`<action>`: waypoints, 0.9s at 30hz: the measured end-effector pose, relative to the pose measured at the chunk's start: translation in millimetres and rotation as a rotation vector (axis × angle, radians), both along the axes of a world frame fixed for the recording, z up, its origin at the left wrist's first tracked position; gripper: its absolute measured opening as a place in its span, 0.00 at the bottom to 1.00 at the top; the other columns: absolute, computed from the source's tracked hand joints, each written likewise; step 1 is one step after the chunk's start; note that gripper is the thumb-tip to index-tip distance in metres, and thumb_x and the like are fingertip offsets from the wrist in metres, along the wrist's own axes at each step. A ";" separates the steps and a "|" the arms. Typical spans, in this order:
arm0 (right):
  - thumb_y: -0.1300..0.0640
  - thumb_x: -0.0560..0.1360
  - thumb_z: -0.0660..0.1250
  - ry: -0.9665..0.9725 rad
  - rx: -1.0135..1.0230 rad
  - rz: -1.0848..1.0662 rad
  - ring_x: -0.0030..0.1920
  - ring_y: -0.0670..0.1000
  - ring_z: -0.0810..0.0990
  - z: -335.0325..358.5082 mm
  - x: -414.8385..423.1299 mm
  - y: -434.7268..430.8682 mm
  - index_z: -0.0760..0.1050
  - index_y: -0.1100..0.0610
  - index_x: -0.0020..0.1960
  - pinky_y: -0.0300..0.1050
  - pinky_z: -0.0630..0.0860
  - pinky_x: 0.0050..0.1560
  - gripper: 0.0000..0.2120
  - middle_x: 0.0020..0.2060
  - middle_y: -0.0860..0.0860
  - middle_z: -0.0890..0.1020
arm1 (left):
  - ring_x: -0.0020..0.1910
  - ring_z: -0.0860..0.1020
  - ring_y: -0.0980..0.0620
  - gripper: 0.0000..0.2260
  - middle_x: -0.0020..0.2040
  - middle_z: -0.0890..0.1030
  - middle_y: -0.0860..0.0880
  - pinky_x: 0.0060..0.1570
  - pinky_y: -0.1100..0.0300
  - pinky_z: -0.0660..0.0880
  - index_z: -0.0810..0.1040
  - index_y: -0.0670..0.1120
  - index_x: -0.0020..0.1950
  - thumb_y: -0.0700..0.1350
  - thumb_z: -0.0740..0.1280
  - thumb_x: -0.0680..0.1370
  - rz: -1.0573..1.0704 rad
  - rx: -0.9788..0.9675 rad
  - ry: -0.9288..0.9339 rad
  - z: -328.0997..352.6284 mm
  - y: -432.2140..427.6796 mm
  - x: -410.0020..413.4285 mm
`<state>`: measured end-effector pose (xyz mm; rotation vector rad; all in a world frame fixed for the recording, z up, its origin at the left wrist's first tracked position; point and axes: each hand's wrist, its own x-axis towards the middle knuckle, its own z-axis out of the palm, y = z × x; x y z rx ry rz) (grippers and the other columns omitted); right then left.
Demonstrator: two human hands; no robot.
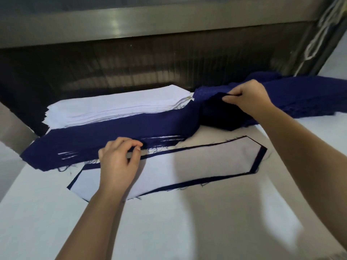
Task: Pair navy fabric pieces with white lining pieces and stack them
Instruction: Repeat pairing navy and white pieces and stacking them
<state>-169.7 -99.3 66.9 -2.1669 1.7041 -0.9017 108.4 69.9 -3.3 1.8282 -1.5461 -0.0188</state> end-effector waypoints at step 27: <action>0.56 0.71 0.69 0.154 -0.520 0.354 0.42 0.59 0.79 -12.0 64.3 84.2 0.81 0.61 0.41 0.52 0.72 0.43 0.08 0.38 0.56 0.83 | 0.54 0.74 0.59 0.22 0.45 0.81 0.63 0.59 0.73 0.51 0.64 0.61 0.67 0.43 0.66 0.79 -0.171 -0.069 0.111 4.1 8.3 -13.7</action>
